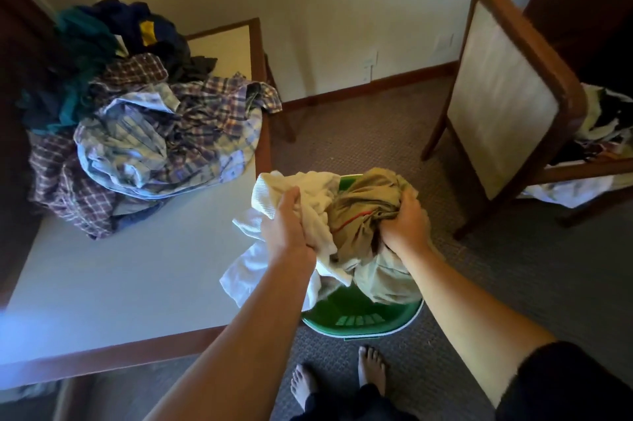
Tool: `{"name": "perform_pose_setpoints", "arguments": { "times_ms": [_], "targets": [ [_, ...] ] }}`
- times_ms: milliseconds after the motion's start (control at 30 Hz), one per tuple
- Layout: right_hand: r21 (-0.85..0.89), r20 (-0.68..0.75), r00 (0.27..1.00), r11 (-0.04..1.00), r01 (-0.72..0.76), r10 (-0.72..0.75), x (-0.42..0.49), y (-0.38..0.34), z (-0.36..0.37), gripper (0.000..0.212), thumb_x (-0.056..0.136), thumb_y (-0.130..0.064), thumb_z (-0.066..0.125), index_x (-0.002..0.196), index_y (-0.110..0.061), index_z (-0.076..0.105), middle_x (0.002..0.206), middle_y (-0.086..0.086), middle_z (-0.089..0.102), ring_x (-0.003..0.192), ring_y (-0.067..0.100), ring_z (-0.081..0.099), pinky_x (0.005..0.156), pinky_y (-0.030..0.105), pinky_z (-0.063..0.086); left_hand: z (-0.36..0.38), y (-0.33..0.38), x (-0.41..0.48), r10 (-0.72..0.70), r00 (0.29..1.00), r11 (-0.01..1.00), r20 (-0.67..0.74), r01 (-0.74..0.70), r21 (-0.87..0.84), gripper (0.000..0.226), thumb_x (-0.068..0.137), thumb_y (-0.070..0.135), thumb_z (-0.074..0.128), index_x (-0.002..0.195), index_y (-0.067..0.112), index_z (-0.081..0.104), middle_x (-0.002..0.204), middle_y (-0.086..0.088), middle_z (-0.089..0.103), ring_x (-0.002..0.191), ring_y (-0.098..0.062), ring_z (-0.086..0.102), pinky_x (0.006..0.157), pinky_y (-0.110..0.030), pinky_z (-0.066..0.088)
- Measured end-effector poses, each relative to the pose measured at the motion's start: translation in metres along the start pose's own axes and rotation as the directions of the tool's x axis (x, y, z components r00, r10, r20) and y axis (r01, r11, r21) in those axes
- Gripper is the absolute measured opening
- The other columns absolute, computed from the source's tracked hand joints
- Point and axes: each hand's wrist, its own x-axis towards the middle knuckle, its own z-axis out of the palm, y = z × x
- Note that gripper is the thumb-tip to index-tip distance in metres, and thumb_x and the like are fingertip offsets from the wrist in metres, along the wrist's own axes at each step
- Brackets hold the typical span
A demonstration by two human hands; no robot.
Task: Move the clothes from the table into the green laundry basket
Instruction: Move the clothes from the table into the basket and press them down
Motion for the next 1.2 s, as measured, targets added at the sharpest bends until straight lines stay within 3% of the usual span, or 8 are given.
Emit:
{"name": "perform_pose_setpoints", "arguments": {
  "times_ms": [167, 267, 333, 500, 733, 900, 1067, 1200],
  "targets": [
    [0.088, 0.44, 0.895, 0.988, -0.129, 0.078, 0.009, 0.023, 0.009, 0.055, 0.091, -0.004, 0.071, 0.137, -0.025, 0.05, 0.122, -0.005, 0.058, 0.127, 0.026, 0.058, 0.093, 0.029, 0.049, -0.007, -0.011, 0.006, -0.012, 1.0, 1.0, -0.015, 0.013, 0.027, 0.034, 0.085, 0.019, 0.078, 0.116, 0.006, 0.074, 0.102, -0.019, 0.08, 0.081, -0.033, 0.079, 0.075, -0.054, 0.065],
    [0.152, 0.523, 0.852, 0.985, -0.086, -0.006, 0.01, 0.029, 0.014, 0.037, 0.097, 0.001, 0.063, 0.125, -0.023, 0.06, 0.113, -0.005, 0.066, 0.104, 0.015, 0.067, 0.08, 0.01, 0.053, -0.006, -0.017, 0.006, -0.052, 0.999, 0.999, 0.004, 0.052, 0.015, 0.031, 0.087, 0.016, 0.076, 0.116, 0.005, 0.073, 0.088, -0.015, 0.079, 0.07, -0.03, 0.078, 0.068, -0.052, 0.064],
    [0.107, 0.516, 0.856, 0.989, -0.103, 0.034, 0.004, 0.028, 0.013, 0.035, 0.102, -0.006, 0.057, 0.131, -0.026, 0.057, 0.115, -0.008, 0.061, 0.098, 0.007, 0.061, 0.069, 0.004, 0.045, -0.004, -0.022, 0.004, -0.072, 0.997, 0.997, 0.034, 0.071, 0.016, 0.035, 0.087, 0.017, 0.077, 0.12, 0.006, 0.072, 0.099, -0.018, 0.079, 0.081, -0.035, 0.078, 0.078, -0.057, 0.063],
    [0.068, 0.483, 0.872, 0.989, -0.13, 0.081, -0.004, 0.038, 0.019, 0.043, 0.103, -0.024, 0.053, 0.146, -0.024, 0.056, 0.145, -0.003, 0.057, 0.133, 0.021, 0.055, 0.11, 0.043, 0.047, 0.002, -0.032, -0.004, -0.171, 0.978, 0.985, 0.116, 0.173, -0.004, 0.028, 0.09, 0.019, 0.076, 0.115, 0.007, 0.073, 0.108, -0.022, 0.077, 0.102, -0.042, 0.074, 0.098, -0.064, 0.056],
    [0.266, 0.444, 0.892, 0.937, -0.225, 0.088, -0.007, 0.053, 0.025, 0.063, 0.086, -0.053, 0.06, 0.144, -0.028, 0.059, 0.142, -0.004, 0.064, 0.128, 0.016, 0.062, 0.11, 0.051, 0.05, 0.01, -0.04, -0.009, -0.267, 0.925, 0.963, 0.272, 0.264, 0.048, 0.04, 0.087, 0.027, 0.078, 0.12, 0.005, 0.075, 0.119, -0.024, 0.075, 0.112, -0.043, 0.072, 0.103, -0.062, 0.054],
    [0.192, 0.411, 0.905, 0.961, -0.2, 0.106, -0.014, 0.037, 0.016, 0.058, 0.091, -0.047, 0.048, 0.145, -0.031, 0.057, 0.143, 0.003, 0.062, 0.125, 0.02, 0.06, 0.109, 0.044, 0.049, 0.009, -0.042, 0.003, -0.141, 0.962, 0.96, 0.234, 0.075, 0.269, 0.033, 0.081, 0.028, 0.084, 0.107, 0.012, 0.075, 0.109, -0.016, 0.079, 0.105, -0.034, 0.075, 0.097, -0.055, 0.059],
    [0.087, 0.412, 0.911, 0.993, -0.074, 0.032, -0.024, 0.022, 0.013, 0.046, 0.104, -0.032, 0.042, 0.148, -0.029, 0.054, 0.154, -0.005, 0.053, 0.134, 0.014, 0.055, 0.114, 0.036, 0.042, -0.013, -0.046, 0.016, -0.147, 0.956, 0.897, 0.254, 0.02, 0.443, 0.054, 0.102, 0.02, 0.063, 0.154, 0.019, 0.047, 0.148, -0.001, 0.056, 0.132, -0.015, 0.051, 0.12, -0.043, 0.038],
    [0.134, 0.409, 0.912, 0.991, -0.016, -0.041, -0.044, -0.003, 0.022, 0.044, 0.109, -0.023, 0.042, 0.152, -0.022, 0.049, 0.152, 0.005, 0.055, 0.141, 0.022, 0.051, 0.119, 0.041, 0.038, -0.022, -0.046, 0.022, -0.102, 0.954, 0.87, 0.281, -0.052, 0.49, 0.04, 0.105, 0.019, 0.061, 0.145, 0.018, 0.057, 0.144, -0.003, 0.062, 0.134, -0.019, 0.057, 0.121, -0.046, 0.041]
  ]
}}
